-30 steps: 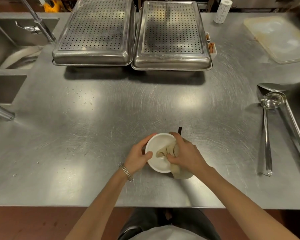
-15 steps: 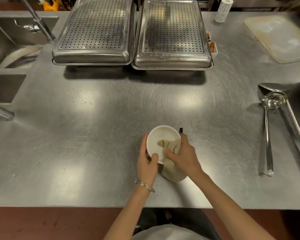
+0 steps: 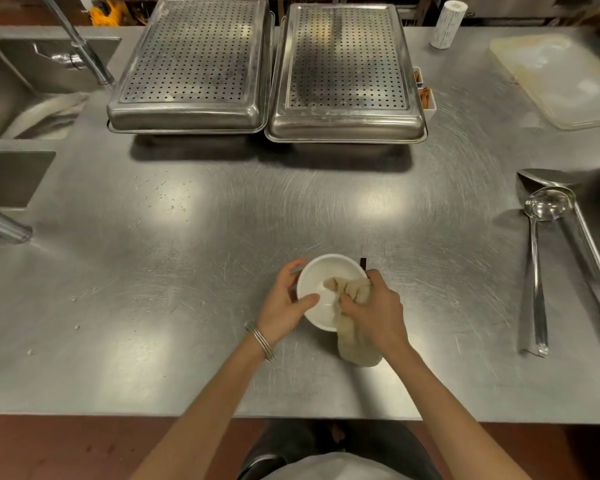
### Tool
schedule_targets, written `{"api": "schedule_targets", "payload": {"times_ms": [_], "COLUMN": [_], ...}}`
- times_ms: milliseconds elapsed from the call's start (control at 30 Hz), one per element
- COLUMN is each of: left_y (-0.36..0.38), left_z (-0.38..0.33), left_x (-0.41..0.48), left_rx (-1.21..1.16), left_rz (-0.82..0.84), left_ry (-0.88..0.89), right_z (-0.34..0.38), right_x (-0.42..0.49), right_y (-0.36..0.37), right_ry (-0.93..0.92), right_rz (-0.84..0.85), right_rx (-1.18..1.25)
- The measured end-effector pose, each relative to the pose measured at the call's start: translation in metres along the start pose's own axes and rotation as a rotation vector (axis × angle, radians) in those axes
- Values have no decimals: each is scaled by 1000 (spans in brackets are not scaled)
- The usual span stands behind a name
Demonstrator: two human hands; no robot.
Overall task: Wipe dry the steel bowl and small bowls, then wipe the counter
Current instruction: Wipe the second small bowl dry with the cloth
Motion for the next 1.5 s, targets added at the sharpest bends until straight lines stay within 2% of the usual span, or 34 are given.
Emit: {"api": "schedule_targets", "payload": {"times_ms": [67, 100, 200, 267, 400, 467, 500, 600, 700, 800, 867, 1000, 1100, 1167, 1300, 1400, 1500], "left_y": [12, 17, 19, 15, 11, 6, 4, 3, 17, 20, 18, 15, 9, 7, 12, 10, 7], "left_z": [10, 10, 13, 14, 4, 1, 1, 1, 5, 7, 10, 12, 7, 5, 8, 13, 18], "left_x": [-13, -16, -17, -17, -8, 2, 5, -1, -23, -30, -29, -21, -12, -8, -17, -24, -27], "left_rx": [-30, -48, -89, -62, -32, -10, 18, 40, -55, -105, -62, 13, 9, 42, -5, -80, -188], "left_rz": [-126, -167, -195, -104, 222, 309, 301, 62, -166, -221, -133, 202, 336, 272, -36, -178, -198], "left_ry": [46, 63, 91, 85, -26, -75, -76, 54, 172, 203, 185, 60, -57, -45, 135, 148, 93], "right_z": [-10, -11, -2, 6, 21, 25, 25, 17, 5, 5, 14, 29, 31, 29, 22, 17, 19], "right_x": [-3, -5, -1, 7, 12, 8, 7, 4, 0, 0, 4, 9, 8, 9, 7, 8, 3], "right_y": [9, 13, 15, 10, 6, 5, 5, 4, 11, 17, 14, 18, 19, 15, 7, 13, 20], "right_ry": [127, 145, 63, -34, -186, -216, -214, -125, 25, -54, -157, -384, -419, -365, -194, -132, -153], "right_rz": [41, 65, 128, 161, 197, 121, 80, 20, 80, 90, 96, 232, 182, 87, -15, 141, 288], "right_rx": [175, 175, -26, -208, -471, -471, -431, -238, -7, -184, -346, -690, -678, -583, -335, -195, -178]}}
Point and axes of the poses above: each hand's wrist, its own x-axis towards the middle knuckle, its own y-axis out of the palm, z = x × y, the point moved 7 cm from there along x, towards the middle knuckle, and after that the axes turned 7 degrees about y, right-handed, at the moved point
